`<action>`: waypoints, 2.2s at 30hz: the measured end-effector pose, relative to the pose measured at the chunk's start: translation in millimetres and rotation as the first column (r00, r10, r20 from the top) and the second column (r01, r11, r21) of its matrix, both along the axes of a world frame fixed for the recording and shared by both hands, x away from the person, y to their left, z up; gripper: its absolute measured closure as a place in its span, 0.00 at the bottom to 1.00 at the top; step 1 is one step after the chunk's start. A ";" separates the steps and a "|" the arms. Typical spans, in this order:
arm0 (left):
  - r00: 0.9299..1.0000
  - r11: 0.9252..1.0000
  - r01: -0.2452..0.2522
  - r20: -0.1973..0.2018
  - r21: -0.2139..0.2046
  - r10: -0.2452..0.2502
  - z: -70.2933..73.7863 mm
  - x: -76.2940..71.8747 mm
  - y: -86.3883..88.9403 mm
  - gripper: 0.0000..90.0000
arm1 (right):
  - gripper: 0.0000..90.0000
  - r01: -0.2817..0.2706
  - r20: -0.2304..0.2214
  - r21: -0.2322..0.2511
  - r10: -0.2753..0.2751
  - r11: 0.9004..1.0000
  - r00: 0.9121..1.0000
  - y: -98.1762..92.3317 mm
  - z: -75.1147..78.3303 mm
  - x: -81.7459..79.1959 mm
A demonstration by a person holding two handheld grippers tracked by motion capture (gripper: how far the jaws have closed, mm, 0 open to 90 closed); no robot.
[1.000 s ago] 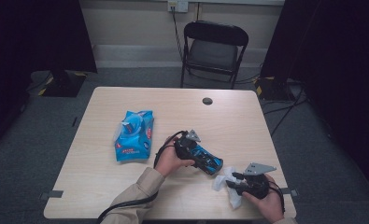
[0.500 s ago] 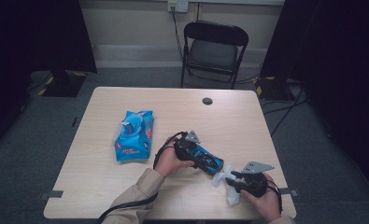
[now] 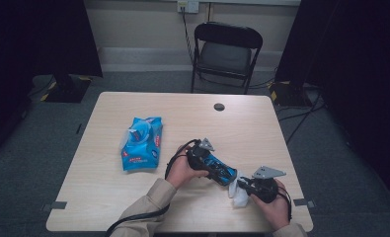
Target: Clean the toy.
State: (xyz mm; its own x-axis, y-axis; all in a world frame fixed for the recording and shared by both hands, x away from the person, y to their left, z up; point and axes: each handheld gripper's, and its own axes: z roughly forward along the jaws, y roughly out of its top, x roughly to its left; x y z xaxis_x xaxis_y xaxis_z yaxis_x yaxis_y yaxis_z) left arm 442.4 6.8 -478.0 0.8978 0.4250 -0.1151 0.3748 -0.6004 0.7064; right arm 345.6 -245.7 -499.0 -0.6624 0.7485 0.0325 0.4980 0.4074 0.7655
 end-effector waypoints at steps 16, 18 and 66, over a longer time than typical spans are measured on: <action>0.999 1.000 0.027 0.043 0.002 -0.027 -0.9 -3.4 -10.2 0.16 | 0.63 0.002 -0.001 0.030 -0.002 1.000 1.000 1.3 1.9 3.8; 0.999 1.000 0.024 0.045 0.002 -0.024 -1.0 -3.9 -10.4 0.16 | 0.61 0.000 -0.001 0.020 0.000 1.000 1.000 0.6 6.2 1.3; 0.996 0.999 0.044 0.079 0.010 -0.045 -3.3 -9.7 -19.9 0.13 | 0.96 -0.024 -0.033 0.050 0.026 0.998 0.999 10.8 1.4 -5.2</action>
State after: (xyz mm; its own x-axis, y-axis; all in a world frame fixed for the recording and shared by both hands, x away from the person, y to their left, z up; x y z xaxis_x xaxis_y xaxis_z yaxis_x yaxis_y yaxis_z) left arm 432.7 -13.1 -481.3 0.9220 0.3852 -0.0397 0.2908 -0.6212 0.7277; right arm 340.4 -234.9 -497.6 -0.6787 0.7286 0.0919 0.5141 0.3821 0.7679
